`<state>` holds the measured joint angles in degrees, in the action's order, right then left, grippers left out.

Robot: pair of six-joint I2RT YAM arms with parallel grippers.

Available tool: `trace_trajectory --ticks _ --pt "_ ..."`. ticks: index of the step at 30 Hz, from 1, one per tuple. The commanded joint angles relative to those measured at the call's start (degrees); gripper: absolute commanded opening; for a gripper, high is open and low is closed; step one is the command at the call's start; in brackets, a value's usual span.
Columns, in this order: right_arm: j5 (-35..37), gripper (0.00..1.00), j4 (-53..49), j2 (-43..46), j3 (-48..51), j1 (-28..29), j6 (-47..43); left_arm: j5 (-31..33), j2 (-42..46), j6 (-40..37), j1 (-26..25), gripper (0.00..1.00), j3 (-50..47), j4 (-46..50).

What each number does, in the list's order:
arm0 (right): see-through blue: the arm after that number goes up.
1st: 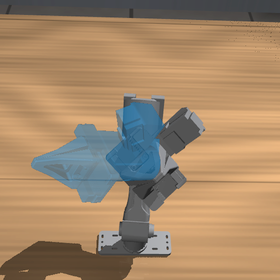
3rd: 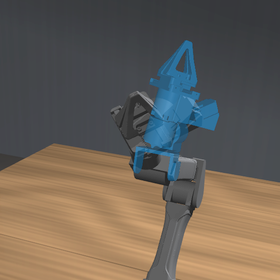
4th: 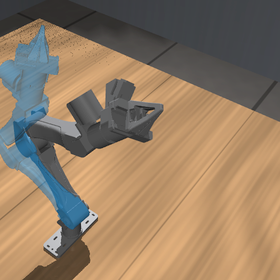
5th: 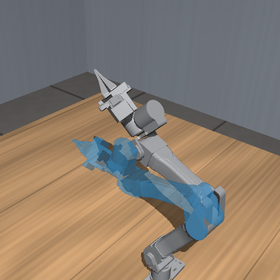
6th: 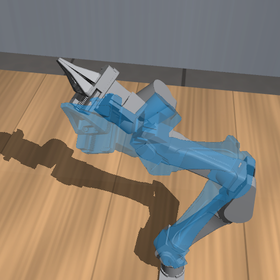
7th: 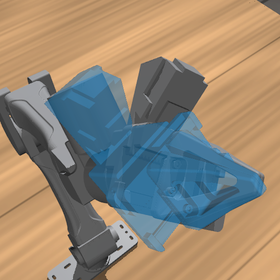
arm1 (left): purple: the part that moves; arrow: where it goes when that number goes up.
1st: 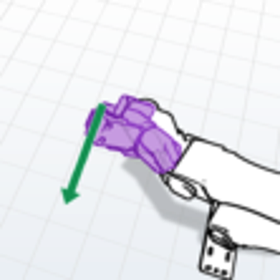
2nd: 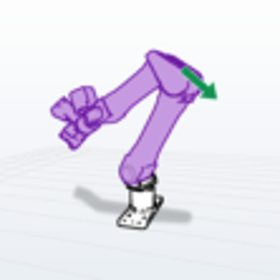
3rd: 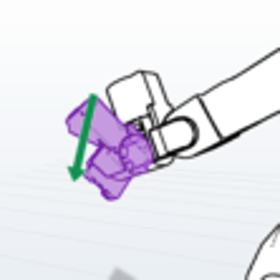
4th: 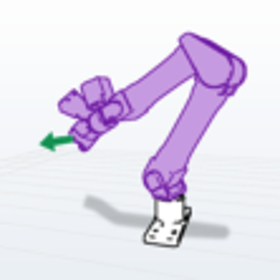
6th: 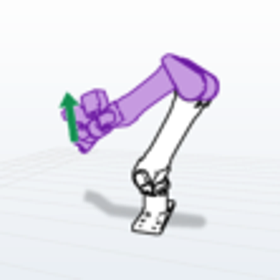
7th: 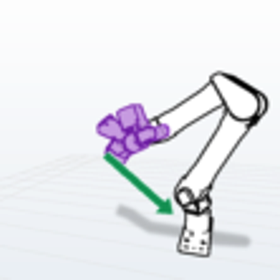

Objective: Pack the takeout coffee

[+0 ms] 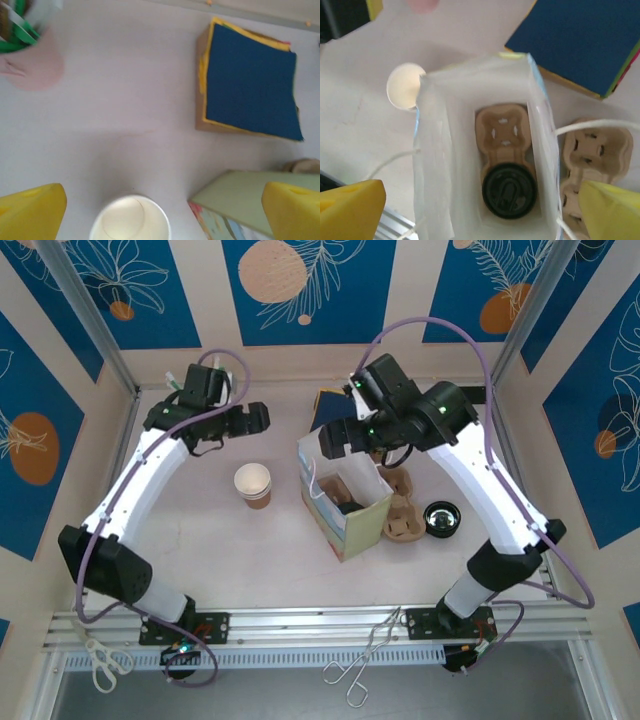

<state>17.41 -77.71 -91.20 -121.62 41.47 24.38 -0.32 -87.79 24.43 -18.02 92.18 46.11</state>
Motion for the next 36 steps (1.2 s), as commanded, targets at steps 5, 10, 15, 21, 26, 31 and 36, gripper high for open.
trace_trajectory --ticks 5,10,15,21,26,31,36 --pt "-4.00 0.99 10.61 1.52 2.71 -4.99 -1.44 5.21 -6.91 -4.25 5.70 0.95 10.02 2.03" --pt "-6.63 0.99 11.40 -0.58 1.29 -8.17 -1.99 7.56 -12.38 -6.67 7.77 0.85 15.28 2.06" --pt "-8.85 0.99 11.22 -2.56 -0.31 -10.50 -2.80 8.49 -16.77 -8.75 8.46 0.77 18.98 2.67" --pt "-11.24 0.99 11.38 -4.57 -2.24 -11.93 -3.24 6.76 -23.04 -9.12 10.30 0.72 26.39 3.70" --pt "-12.18 0.99 10.89 -5.74 -3.17 -12.03 -3.16 6.80 -27.14 -9.85 10.71 0.70 30.63 3.51" --pt "-12.29 0.99 10.52 -6.10 -3.57 -12.03 -3.21 5.68 -31.35 -8.81 12.22 0.61 36.48 4.67" --pt "-12.60 0.99 9.97 -6.27 -3.39 -11.98 -2.87 5.03 -30.16 -9.09 12.40 0.61 35.66 5.30"
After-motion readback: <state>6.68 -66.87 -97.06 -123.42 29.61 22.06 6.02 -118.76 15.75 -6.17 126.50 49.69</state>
